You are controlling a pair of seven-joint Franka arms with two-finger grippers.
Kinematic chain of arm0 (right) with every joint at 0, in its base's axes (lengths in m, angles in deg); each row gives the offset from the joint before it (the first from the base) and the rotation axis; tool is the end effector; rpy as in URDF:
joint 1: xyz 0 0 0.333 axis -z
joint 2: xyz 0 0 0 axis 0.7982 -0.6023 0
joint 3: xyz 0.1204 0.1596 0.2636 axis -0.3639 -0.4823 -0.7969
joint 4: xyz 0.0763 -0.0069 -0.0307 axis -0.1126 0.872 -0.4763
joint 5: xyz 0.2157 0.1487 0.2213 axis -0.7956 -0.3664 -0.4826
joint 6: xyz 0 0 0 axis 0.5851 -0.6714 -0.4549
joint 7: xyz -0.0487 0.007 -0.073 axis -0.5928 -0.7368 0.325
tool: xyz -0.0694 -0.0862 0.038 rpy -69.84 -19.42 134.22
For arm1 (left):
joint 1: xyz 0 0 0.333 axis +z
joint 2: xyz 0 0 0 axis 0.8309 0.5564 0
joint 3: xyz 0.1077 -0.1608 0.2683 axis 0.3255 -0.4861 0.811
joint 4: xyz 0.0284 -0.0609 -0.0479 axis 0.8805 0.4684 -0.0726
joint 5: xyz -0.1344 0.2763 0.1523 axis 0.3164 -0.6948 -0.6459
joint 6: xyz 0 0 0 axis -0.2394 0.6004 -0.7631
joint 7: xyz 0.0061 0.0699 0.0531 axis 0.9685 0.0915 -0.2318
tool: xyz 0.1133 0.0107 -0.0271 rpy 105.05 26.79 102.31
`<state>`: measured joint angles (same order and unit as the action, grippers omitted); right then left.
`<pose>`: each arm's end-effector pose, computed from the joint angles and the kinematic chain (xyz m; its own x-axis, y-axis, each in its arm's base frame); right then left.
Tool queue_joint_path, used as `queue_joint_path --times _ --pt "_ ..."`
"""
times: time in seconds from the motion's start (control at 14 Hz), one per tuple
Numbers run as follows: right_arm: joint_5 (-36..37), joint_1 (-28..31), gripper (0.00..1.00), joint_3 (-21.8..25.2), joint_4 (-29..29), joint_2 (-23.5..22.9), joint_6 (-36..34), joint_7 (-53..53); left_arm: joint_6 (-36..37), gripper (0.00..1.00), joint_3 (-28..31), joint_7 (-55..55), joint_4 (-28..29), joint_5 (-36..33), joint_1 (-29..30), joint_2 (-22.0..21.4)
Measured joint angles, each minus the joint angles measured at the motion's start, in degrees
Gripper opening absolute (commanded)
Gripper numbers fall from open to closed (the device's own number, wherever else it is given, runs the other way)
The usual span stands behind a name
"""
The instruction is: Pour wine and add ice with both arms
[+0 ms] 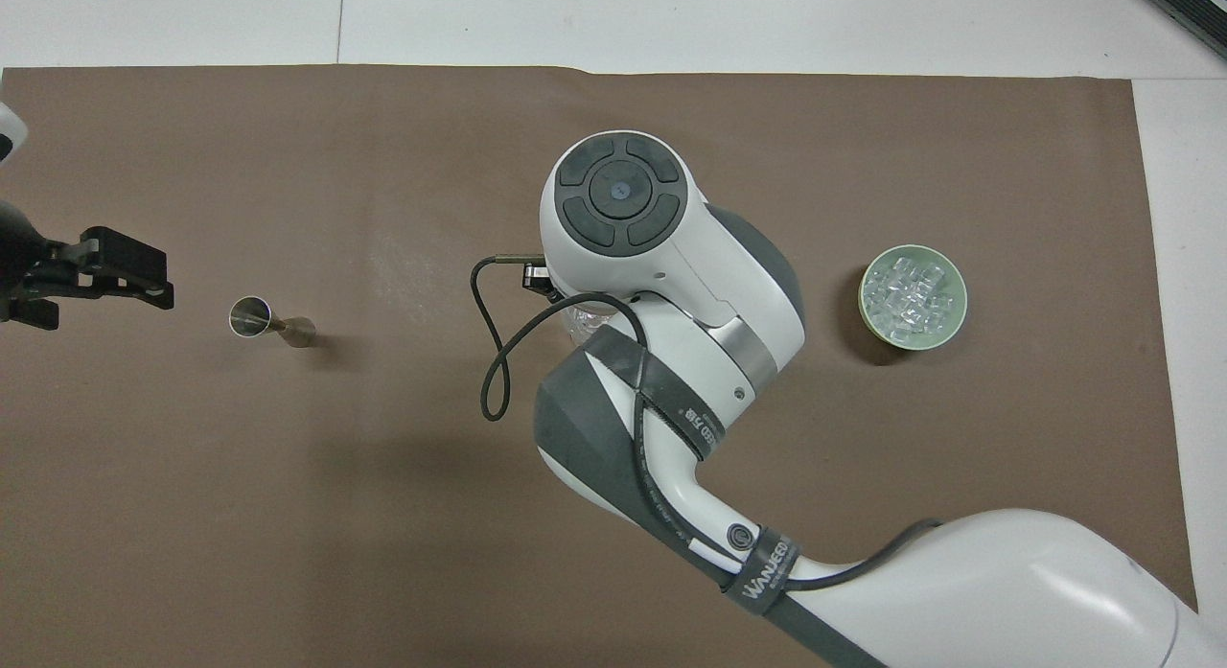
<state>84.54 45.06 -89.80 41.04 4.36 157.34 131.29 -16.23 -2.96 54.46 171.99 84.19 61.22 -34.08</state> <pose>0.5581 0.3663 0.4885 0.9945 -0.0898 0.0532 -0.0875 -0.9952 -0.0446 0.4974 -0.0457 0.6281 0.9893 0.1086 -0.0970 0.1102 -0.9939 0.0109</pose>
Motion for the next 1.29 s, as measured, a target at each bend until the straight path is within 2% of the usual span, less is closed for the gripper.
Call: queue_joint_path --times 0.14,0.43,0.72,0.79,0.93,1.0,1.07,1.29 --pt "0.0 0.0 0.38 -0.09 0.0 0.01 -0.17 0.0 -0.46 1.0 0.34 0.03 1.71 0.08 -1.16 -1.47" --pt "0.01 0.01 0.38 -0.52 -0.13 0.08 -0.67 0.0 -0.99 1.0 2.45 0.32 1.32 3.49 -2.28 -3.62" --pt "0.01 0.01 0.38 -1.29 -0.57 1.49 -1.98 0.02 -0.99 1.0 3.45 8.61 1.52 1.95 -2.27 -4.0" --pt "0.06 0.03 0.41 -1.29 -0.68 1.88 -2.02 0.02 -0.98 1.0 3.39 9.67 1.67 0.66 -2.27 -3.99" --pt "0.4 0.34 0.59 -1.2 -0.83 3.09 -2.03 0.03 -0.96 1.0 2.84 10.54 2.55 -1.01 -2.27 -3.98" --pt "0.51 0.74 0.75 -1.16 -0.84 3.96 -2.05 0.03 -0.96 1.0 2.58 10.58 2.97 -1.24 -2.28 -3.98" --pt "0.55 1.19 1.0 -1.0 -0.85 4.98 -2.18 0.03 -0.96 1.0 2.38 10.66 3.26 -1.39 -2.28 -3.98" --pt "0.58 1.7 1.0 1.13 -0.84 7.29 -2.84 0.03 -0.96 1.0 1.69 10.77 4.38 -1.54 -2.28 -4.38"
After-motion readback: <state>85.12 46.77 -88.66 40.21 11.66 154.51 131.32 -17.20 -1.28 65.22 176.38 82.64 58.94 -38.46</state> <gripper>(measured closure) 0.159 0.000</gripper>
